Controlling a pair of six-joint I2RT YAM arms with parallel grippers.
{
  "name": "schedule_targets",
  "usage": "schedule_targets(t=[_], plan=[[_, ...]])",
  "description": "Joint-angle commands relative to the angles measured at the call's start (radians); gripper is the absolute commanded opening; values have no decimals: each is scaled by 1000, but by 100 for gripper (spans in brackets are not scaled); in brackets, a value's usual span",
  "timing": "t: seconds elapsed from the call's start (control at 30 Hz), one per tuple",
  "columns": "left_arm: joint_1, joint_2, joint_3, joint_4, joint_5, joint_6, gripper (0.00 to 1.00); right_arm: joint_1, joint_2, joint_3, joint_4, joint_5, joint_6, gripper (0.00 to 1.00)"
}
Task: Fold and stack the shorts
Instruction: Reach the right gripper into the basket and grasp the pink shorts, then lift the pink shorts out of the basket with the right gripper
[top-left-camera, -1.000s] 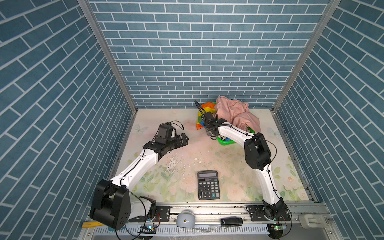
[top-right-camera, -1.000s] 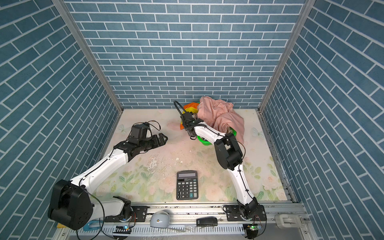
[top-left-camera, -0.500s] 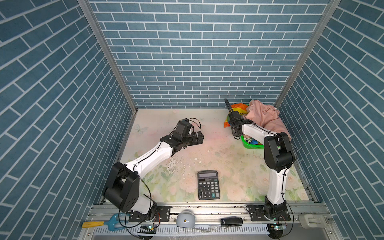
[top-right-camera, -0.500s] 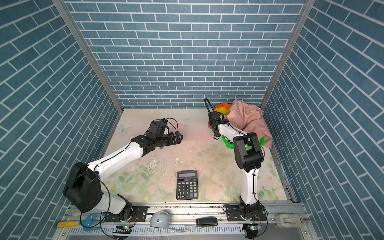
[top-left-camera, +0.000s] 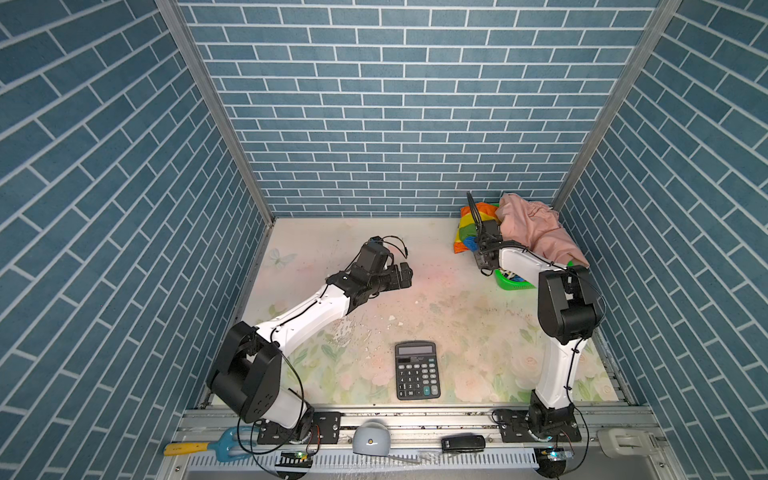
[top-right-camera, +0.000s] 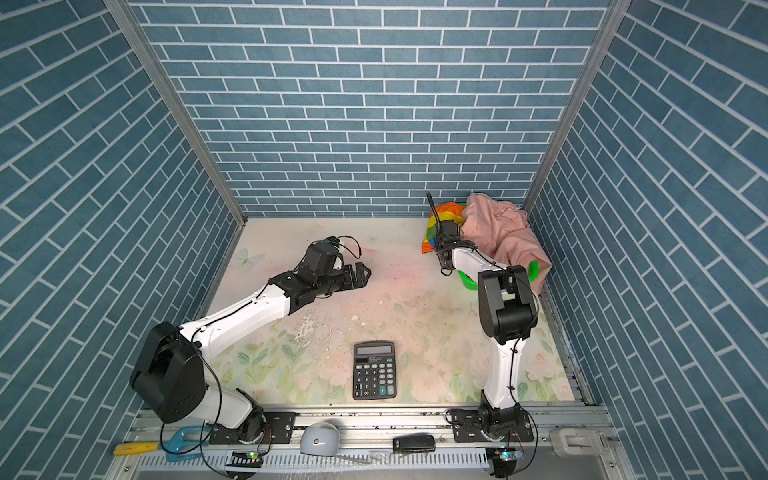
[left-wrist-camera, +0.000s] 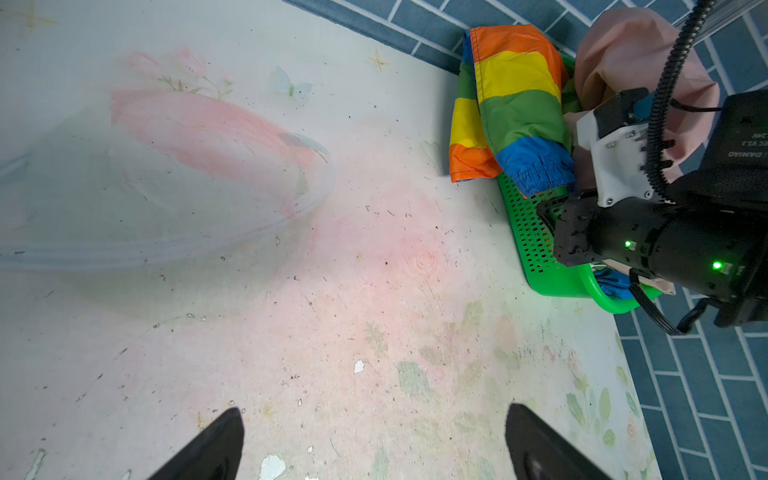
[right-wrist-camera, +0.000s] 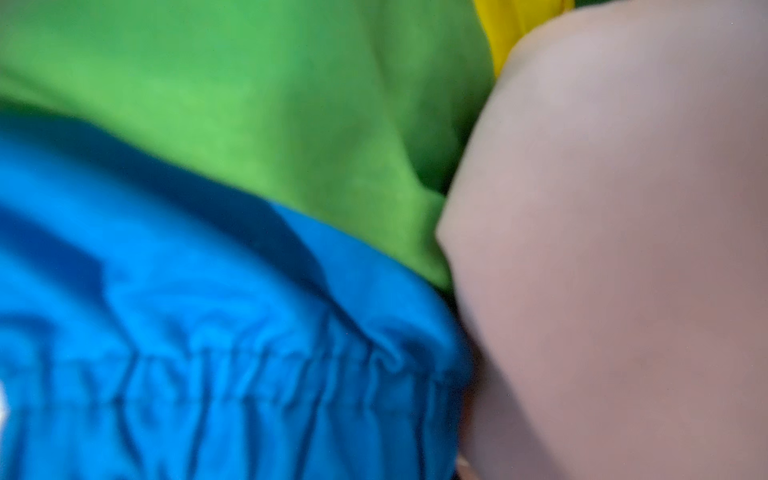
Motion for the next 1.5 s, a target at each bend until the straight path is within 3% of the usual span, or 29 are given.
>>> schedule_targets(t=[0.0, 0.2, 0.4, 0.53, 0.67, 0.77, 0.97, 1.07, 1.13, 1.27, 1.3, 1.47], plan=[[-7, 13, 31, 18, -8, 3, 100, -9, 31, 87, -67, -39, -58, 6], [-15, 57, 63, 7, -6, 26, 100, -8, -53, 101, -137, -74, 87, 50], [-33, 71, 111, -32, 2, 60, 99, -8, -177, 79, -202, -172, 192, 78], [-48, 64, 138, -72, -36, 99, 100, -8, -333, 43, -234, -306, 292, 81], [-70, 70, 173, -93, -86, 143, 100, -34, -435, 29, -187, -203, 377, 87], [-94, 86, 218, -124, -119, 188, 100, -83, -395, 80, -187, -143, 423, 89], [-122, 124, 286, -136, -113, 205, 99, -126, -173, 290, -235, -204, 430, 90], [-132, 140, 297, -138, -104, 204, 100, -128, -63, 400, -305, -196, 426, 85], [-130, 145, 296, -136, -96, 204, 100, -132, -30, 425, -320, -181, 425, 71], [-132, 145, 298, -147, -98, 206, 100, -138, -57, 402, -315, -170, 431, 14], [-132, 142, 303, -151, -100, 208, 99, -136, -86, 392, -310, -166, 430, 6], [-130, 129, 329, -163, -113, 214, 100, -135, -263, 352, -261, -132, 412, 0]])
